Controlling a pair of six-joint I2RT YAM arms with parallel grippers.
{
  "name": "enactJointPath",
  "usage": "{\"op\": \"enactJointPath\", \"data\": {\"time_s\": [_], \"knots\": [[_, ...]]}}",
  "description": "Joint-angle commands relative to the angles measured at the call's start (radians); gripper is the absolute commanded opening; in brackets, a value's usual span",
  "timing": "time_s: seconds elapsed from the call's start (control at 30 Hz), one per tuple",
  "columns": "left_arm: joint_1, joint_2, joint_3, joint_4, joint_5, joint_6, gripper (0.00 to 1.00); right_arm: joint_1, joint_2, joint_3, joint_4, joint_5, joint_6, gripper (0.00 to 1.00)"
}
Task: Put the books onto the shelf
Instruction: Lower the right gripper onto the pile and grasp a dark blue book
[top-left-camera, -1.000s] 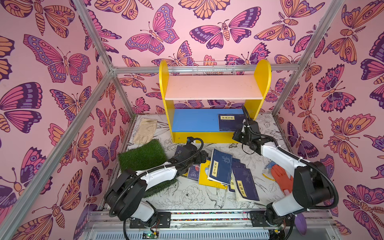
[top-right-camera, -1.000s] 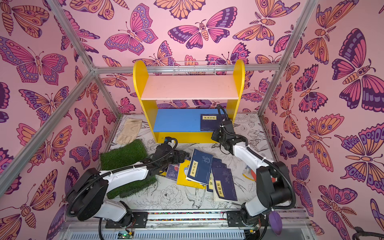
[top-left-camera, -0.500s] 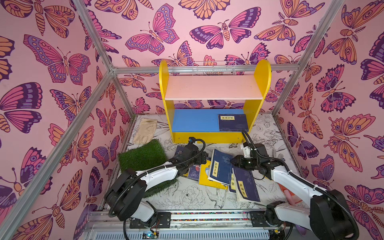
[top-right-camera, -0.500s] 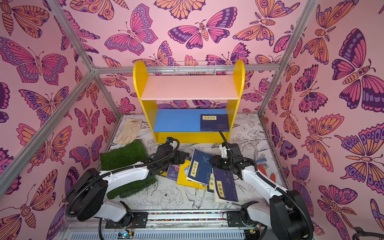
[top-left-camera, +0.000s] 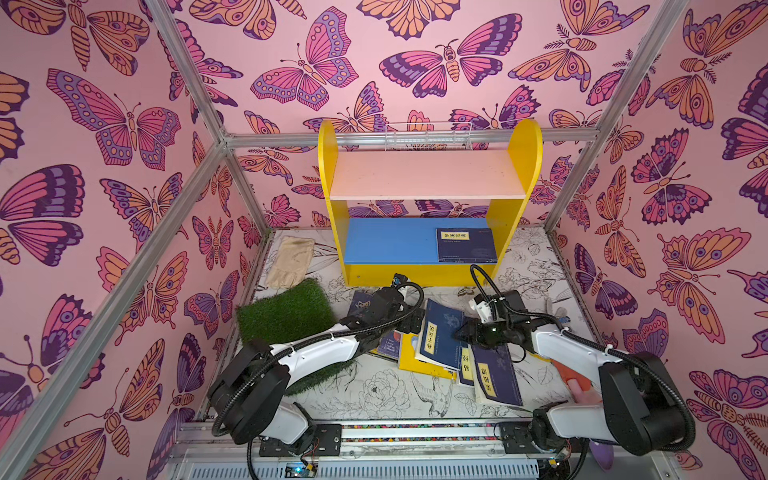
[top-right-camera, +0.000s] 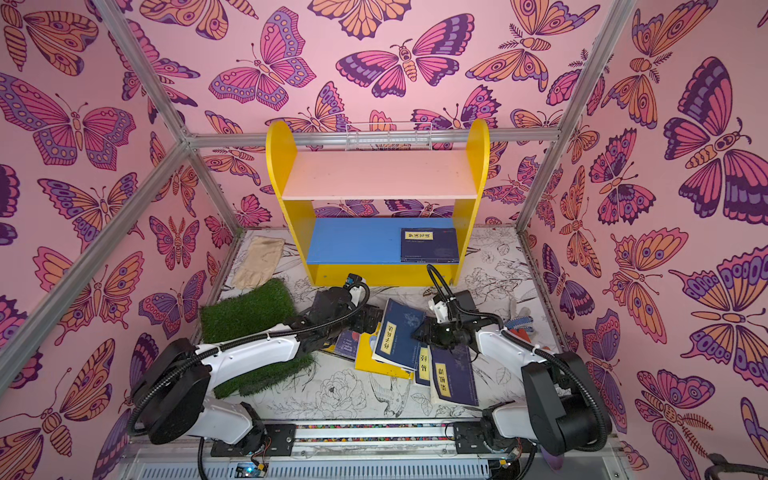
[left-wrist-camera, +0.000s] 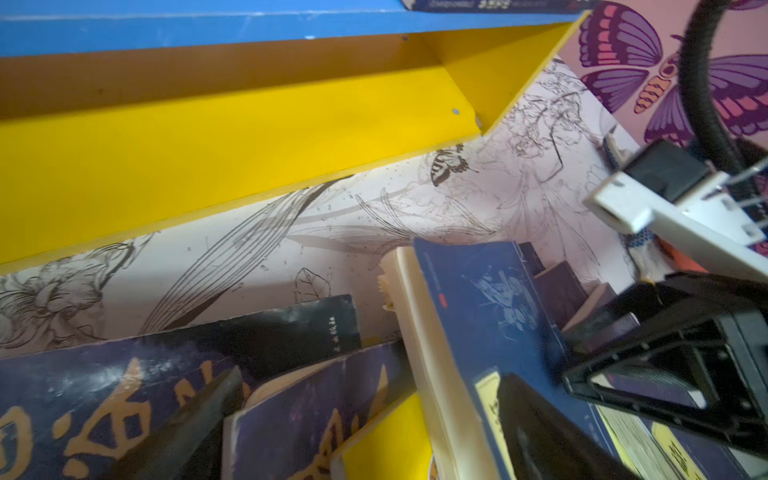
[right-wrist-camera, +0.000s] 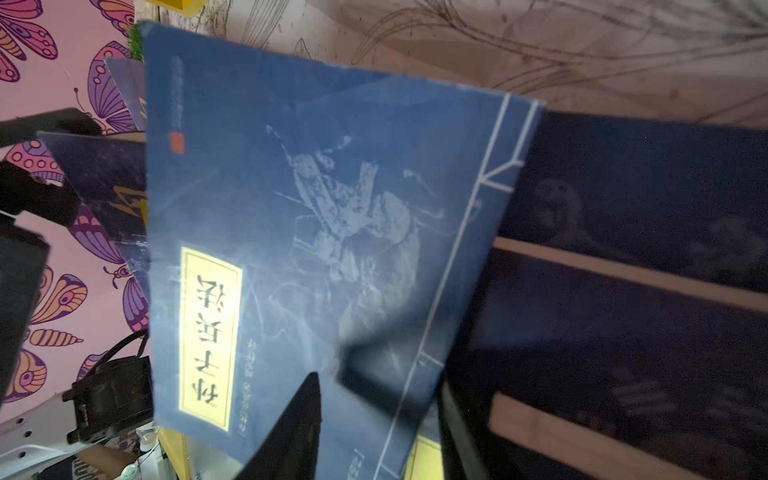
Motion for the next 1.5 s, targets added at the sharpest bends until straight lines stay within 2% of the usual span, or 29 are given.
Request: {"op": "enactJointPath", "data": {"time_s": [0.0, 0.2, 0.4, 0.63, 0.8, 0.87, 1.07, 1.1, 1.13, 1.17, 1.2, 1.27, 1.47], "knots": [[-0.032, 0.04, 0.018, -0.018, 0.117, 0.033, 0.95, 0.006, 0.022, 0.011, 0.013, -0.055, -0.022, 0.45], [-0.037, 0.101, 0.034, -0.036, 0.099, 0.035, 0.89, 0.006, 0.031, 0.016, 0.107, -0.115, 0.012, 0.43], [-0.037, 0.121, 0.028, -0.038, 0.066, 0.03, 0.77, 0.018, 0.033, 0.03, 0.226, -0.195, 0.057, 0.39], [-0.034, 0.144, 0.015, -0.036, 0.029, -0.005, 0.61, 0.073, 0.03, 0.067, 0.257, -0.27, 0.049, 0.32], [-0.024, 0.146, 0.01, -0.029, -0.008, -0.041, 0.59, 0.081, 0.019, 0.058, 0.281, -0.258, 0.07, 0.05], [-0.015, 0.135, 0.002, -0.012, -0.012, -0.054, 0.6, 0.08, 0.012, 0.045, 0.308, -0.251, 0.086, 0.0], [0.034, 0.087, -0.056, 0.08, 0.038, -0.127, 0.61, 0.081, 0.004, 0.033, 0.319, -0.237, 0.107, 0.0], [0.039, 0.084, -0.064, 0.092, 0.041, -0.133, 0.6, 0.08, 0.002, 0.036, 0.304, -0.225, 0.098, 0.02], [0.041, 0.08, -0.069, 0.097, 0.041, -0.134, 0.6, 0.08, -0.001, 0.037, 0.282, -0.202, 0.091, 0.08], [0.041, 0.079, -0.072, 0.097, 0.039, -0.133, 0.6, 0.081, -0.002, 0.039, 0.259, -0.167, 0.084, 0.23], [0.041, 0.079, -0.074, 0.096, 0.041, -0.131, 0.6, 0.08, 0.0, 0.043, 0.241, -0.147, 0.077, 0.32], [0.04, 0.081, -0.075, 0.097, 0.045, -0.129, 0.6, 0.081, 0.007, 0.044, 0.219, -0.12, 0.069, 0.4], [0.041, 0.084, -0.078, 0.097, 0.038, -0.123, 0.6, 0.08, 0.057, 0.055, 0.219, -0.132, 0.059, 0.44]]}}
